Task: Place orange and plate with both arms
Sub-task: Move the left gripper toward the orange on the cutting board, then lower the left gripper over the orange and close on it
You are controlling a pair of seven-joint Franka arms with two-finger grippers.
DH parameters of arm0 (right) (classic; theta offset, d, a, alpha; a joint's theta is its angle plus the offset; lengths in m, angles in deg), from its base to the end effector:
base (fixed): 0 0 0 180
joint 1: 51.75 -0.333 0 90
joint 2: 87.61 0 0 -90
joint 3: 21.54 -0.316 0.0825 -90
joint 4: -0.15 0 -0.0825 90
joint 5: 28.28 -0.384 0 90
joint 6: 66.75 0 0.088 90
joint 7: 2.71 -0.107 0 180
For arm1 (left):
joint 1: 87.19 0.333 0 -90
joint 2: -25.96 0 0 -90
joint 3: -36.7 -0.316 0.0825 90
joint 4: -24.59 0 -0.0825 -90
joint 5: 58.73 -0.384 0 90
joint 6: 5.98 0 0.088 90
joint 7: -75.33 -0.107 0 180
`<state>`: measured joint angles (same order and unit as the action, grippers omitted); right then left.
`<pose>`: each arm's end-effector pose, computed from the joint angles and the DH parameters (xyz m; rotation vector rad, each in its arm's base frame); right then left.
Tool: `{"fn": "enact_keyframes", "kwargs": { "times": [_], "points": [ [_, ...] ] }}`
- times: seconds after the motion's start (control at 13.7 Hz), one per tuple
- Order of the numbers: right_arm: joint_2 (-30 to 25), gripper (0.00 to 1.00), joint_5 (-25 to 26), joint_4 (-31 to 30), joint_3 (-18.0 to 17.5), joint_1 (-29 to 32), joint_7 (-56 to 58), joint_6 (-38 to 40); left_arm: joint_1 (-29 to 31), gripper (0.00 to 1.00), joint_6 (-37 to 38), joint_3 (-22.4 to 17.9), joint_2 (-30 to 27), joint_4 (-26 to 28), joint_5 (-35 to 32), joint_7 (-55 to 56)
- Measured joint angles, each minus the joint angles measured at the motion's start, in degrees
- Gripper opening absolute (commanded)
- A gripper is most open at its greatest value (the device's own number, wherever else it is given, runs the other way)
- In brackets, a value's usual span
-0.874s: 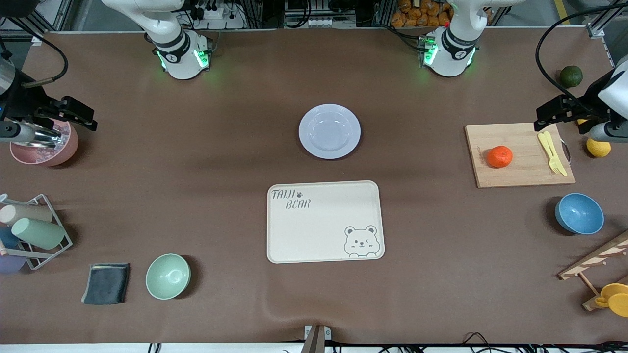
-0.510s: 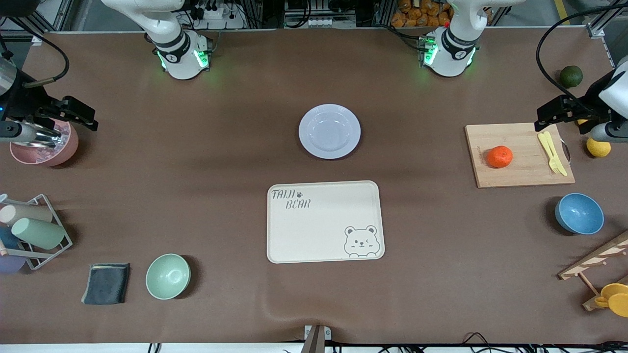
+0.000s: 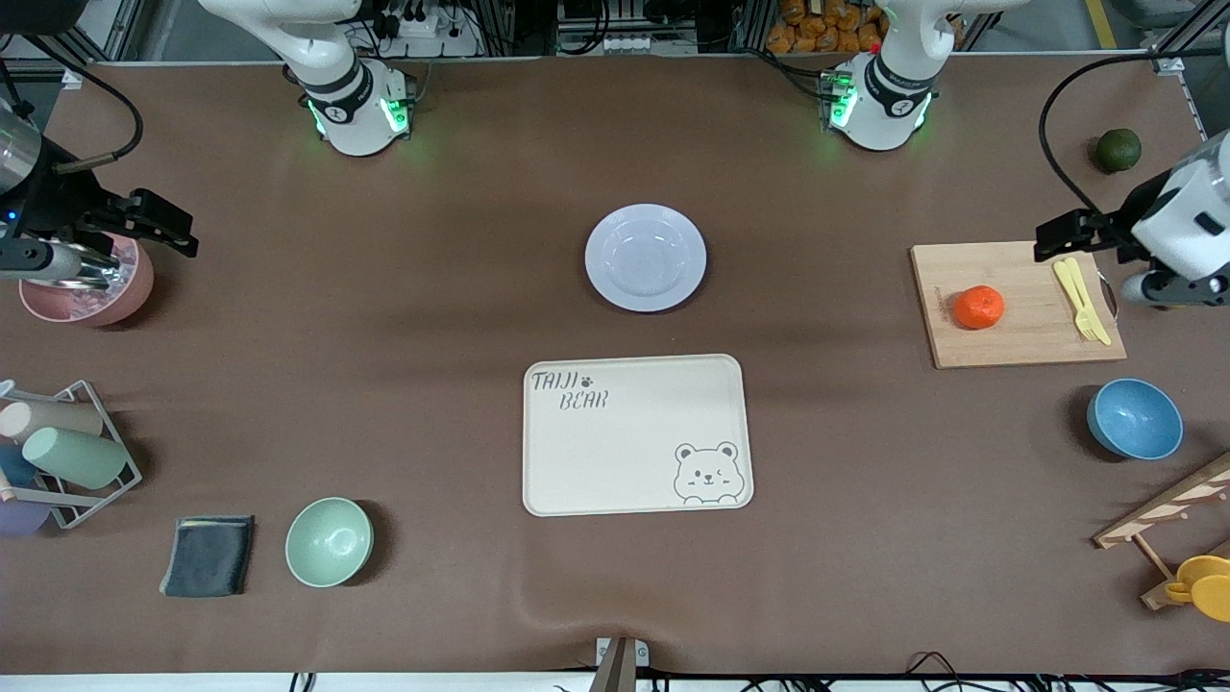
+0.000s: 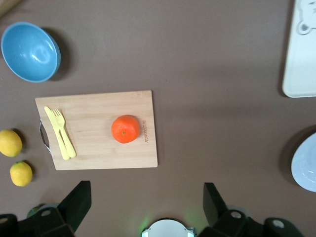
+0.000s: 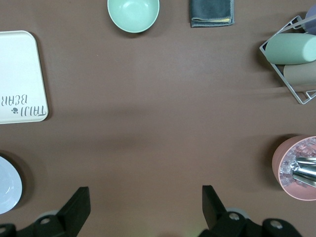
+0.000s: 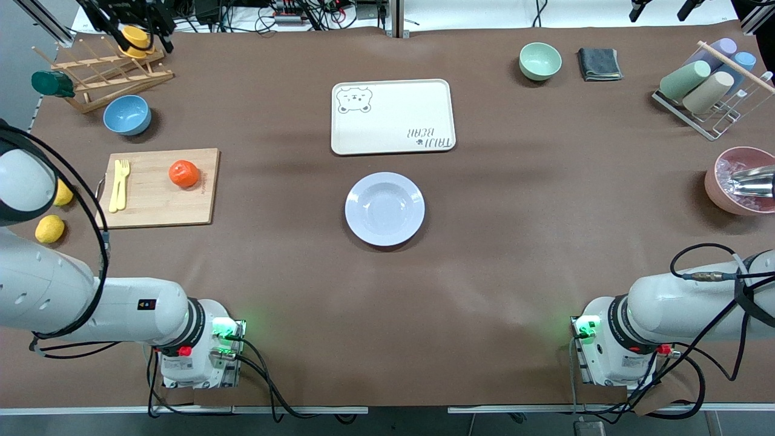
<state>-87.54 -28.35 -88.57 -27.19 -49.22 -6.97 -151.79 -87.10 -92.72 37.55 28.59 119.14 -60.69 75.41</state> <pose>0.5451 0.0298 0.6270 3.1369 -0.0311 -0.1026 0.5554 -0.0034 0.5576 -3.0938 0.0202 0.2823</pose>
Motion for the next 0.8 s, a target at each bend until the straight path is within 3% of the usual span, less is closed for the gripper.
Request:
{"fn": "enact_keyframes", "kwargs": {
  "times": [0.36,0.58,0.8],
  "points": [
    [0.43,1.00,-0.54,-0.09,-0.09,-0.16,0.00,0.00,6.26,1.00,-13.02,-0.28,1.27,12.34,-0.59,0.00],
    [1.60,1.00,-4.05,-0.94,-0.17,-0.50,0.00,-0.13,9.72,1.00,-16.98,-0.33,5.06,15.61,-0.59,-0.05],
    [4.82,1.00,-6.41,-1.59,-0.32,-1.49,0.00,-2.42,12.06,1.00,-26.50,-0.34,7.04,22.19,-0.59,-0.05]
  ]
}}
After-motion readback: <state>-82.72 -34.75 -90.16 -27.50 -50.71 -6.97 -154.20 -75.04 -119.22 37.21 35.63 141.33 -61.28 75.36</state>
